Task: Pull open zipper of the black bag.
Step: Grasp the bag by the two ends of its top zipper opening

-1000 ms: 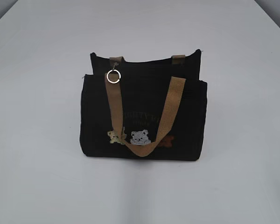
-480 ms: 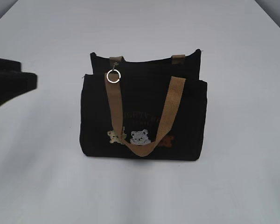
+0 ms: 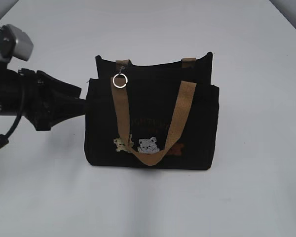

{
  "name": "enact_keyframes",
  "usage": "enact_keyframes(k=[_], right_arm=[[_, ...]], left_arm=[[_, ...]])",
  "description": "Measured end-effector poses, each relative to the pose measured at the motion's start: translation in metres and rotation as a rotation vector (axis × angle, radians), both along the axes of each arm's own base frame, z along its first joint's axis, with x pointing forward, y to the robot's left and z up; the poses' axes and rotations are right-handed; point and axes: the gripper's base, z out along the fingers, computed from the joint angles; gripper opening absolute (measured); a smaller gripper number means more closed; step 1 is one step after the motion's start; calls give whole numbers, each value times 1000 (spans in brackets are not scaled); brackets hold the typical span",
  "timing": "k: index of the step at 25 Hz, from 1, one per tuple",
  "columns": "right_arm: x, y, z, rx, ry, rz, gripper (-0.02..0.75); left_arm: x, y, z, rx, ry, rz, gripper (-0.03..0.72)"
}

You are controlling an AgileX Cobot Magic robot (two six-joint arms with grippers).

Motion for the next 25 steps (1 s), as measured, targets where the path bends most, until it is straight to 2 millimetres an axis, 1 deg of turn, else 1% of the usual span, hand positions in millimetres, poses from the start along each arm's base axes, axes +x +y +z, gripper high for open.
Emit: enact_keyframes(k=[6,8,9,10,11,13,14,15,17,19,22,24,25], right_arm=[[0,0,0,1,0,1,382],[0,2,0,18,0,12,382],[0,3,1,29,-3,26,382],[-1,6,1,37,-9,57,382],[-1,9,2,43,-19,95,382],[3,20,7,50,-29,231,382],[8,24,11,55,-24,294,382],[16,31,18,76,-38,371,382],[35,37,29,85,-79,466,382],[67,42,35,112,-92,528,382],[110,45,41,158,-116,568,382],[146,46,42,227,-90,556,382],[168,46,40,282,-46,537,382]], left_arm=[[2,-25,-20,130,-69,-112,449],[7,-31,-26,154,-79,-139,451],[11,-34,-27,158,-86,-146,440],[15,-36,-29,162,-87,-151,403],[18,-37,-30,163,-88,-151,349],[21,-38,-32,165,-87,-153,159],[21,-39,-32,164,-88,-155,84],[21,-39,-32,163,-88,-157,59],[21,-39,-32,163,-88,-157,60],[21,-39,-32,163,-88,-158,60],[21,-40,-31,161,-89,-160,60],[21,-40,-31,161,-89,-160,60],[21,-40,-31,160,-89,-161,60]])
